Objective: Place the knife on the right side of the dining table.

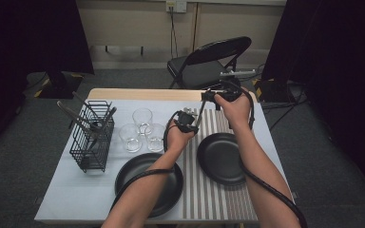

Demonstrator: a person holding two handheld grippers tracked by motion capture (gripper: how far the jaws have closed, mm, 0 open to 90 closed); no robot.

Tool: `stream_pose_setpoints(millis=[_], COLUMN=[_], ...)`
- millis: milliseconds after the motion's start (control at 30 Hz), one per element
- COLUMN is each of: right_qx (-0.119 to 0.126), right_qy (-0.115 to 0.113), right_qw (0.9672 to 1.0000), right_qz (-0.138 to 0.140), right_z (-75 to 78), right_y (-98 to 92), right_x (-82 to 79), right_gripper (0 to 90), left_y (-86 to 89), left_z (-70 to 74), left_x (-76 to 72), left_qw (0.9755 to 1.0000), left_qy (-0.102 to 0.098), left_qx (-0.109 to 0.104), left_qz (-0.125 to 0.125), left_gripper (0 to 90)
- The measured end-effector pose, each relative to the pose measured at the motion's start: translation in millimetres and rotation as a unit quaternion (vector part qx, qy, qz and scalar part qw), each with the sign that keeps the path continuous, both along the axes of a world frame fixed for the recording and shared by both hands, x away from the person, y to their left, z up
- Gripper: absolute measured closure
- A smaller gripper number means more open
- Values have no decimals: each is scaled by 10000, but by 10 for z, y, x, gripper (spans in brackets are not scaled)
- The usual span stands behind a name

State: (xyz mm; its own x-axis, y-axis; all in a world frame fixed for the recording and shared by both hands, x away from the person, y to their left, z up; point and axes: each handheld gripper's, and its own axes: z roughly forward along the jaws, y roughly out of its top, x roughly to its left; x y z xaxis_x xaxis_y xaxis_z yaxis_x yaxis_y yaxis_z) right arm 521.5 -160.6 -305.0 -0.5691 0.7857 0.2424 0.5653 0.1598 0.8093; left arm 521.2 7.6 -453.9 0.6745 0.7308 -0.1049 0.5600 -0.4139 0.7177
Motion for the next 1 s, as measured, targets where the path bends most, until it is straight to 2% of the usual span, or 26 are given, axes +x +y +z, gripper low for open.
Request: stream_pose_setpoints(millis=[67, 100, 133, 233, 333, 367, 400, 433, 500, 533, 733, 767, 800, 833, 1000], right_qx=[3, 2, 0, -1, 0, 2, 0, 1, 33, 40, 24, 24, 15, 3, -2], right_qy=[-21, -21, -15, 1, -4, 0, 1, 10, 8, 7, 24, 25, 32, 29, 20], right_qw=[10000, 10000, 10000, 10000, 10000, 10000, 10000, 10000, 10000, 10000, 10000, 10000, 10000, 10000, 10000], right_qz=[25, 22, 23, 16, 26, 25, 27, 19, 3, 0, -19, -20, -15, -12, -7], right_z=[-2, -2, -1, -1, -2, -2, -1, -1, -7, -9, -7, -7, -4, -3, -3], right_y=[1, 2, 4, 7, 6, 4, 1, -3, -14, -18, -28, -28, -26, -24, -24], right_x=[-1, -2, -3, -7, -10, -9, -7, -6, -1, -1, -4, -5, -7, -8, -14], right_gripper=[737, 737, 737, 737, 737, 737, 737, 737, 737, 737, 737, 737, 737, 737, 736], left_y=[-9, -11, -27, -32, -36, -35, -31, -27, -30, -31, -36, -40, -44, -40, -54], left_z=[-10, -11, -26, -54, -72, -67, -67, -66, -82, -74, -83, -87, -105, -111, -123], left_x=[11, 9, 15, 23, 40, 37, 45, 43, 52, 44, 50, 50, 55, 50, 51], left_qw=[10000, 10000, 10000, 10000, 10000, 9999, 9999, 9999, 10000, 9999, 9999, 9998, 9999, 9997, 9997], left_qy=[-28, 20, -8, 62, 36, 93, 43, 109, 61, 85, 79, 56, 47, 95, 86], left_qx=[11, 78, 33, 69, 65, 85, 109, 78, -2, 66, 78, 160, 119, 196, 216], left_qz=[-3, -2, -6, 20, 4, -3, -37, -36, -72, -48, -74, -65, -83, -65, -99], left_gripper=[821, 820, 820, 817, 840, 842, 843, 843, 842, 843, 837, 834, 822, 822, 846])
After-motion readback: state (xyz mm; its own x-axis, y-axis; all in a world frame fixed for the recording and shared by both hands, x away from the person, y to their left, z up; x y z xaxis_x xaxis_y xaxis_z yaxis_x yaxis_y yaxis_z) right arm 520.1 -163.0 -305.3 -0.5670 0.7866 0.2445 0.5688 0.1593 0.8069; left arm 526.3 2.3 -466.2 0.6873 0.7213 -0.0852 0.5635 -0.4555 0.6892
